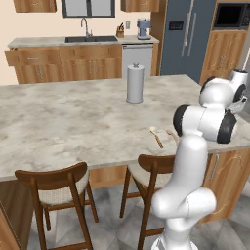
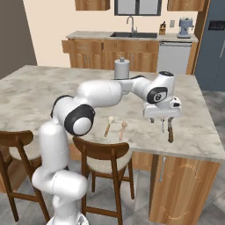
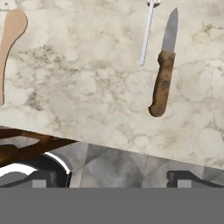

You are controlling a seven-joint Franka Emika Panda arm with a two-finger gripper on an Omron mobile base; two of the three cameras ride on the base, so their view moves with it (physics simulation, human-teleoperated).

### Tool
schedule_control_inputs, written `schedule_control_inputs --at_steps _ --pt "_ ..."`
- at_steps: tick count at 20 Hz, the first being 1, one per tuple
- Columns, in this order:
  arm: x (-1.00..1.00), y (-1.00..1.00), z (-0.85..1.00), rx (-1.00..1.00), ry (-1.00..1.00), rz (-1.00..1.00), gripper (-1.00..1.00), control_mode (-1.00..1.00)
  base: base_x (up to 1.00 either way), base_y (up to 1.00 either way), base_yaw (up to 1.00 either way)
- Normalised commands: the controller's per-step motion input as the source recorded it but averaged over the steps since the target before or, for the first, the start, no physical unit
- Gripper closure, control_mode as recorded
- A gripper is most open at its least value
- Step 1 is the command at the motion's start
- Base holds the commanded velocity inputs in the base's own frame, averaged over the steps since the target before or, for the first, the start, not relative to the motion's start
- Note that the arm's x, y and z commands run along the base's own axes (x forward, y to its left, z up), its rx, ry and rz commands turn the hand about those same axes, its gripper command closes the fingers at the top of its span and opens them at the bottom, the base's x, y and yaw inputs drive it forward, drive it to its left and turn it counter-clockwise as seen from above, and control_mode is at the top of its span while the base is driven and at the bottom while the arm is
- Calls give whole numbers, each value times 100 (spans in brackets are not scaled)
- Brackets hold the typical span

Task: Pick up the metallic utensils from the counter and place them in the open drawer. Make sure not to pick up any wooden utensils.

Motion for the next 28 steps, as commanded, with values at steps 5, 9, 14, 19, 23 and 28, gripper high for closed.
schedule_control_inputs --at_steps 5,9,14,19,23,28 --pt "29 -35 -35 1 0 0 -100 -100 0 0 0" --pt "28 -36 -10 0 0 0 -100 -100 0 0 0" --pt "36 -35 -13 0 0 0 -100 -100 0 0 0" --pt "33 -10 -35 0 6 -2 -100 -100 0 0 0" --pt "21 0 -50 0 4 -11 -100 -100 0 0 0" --pt "4 1 -37 1 0 -19 -100 -100 0 0 0"
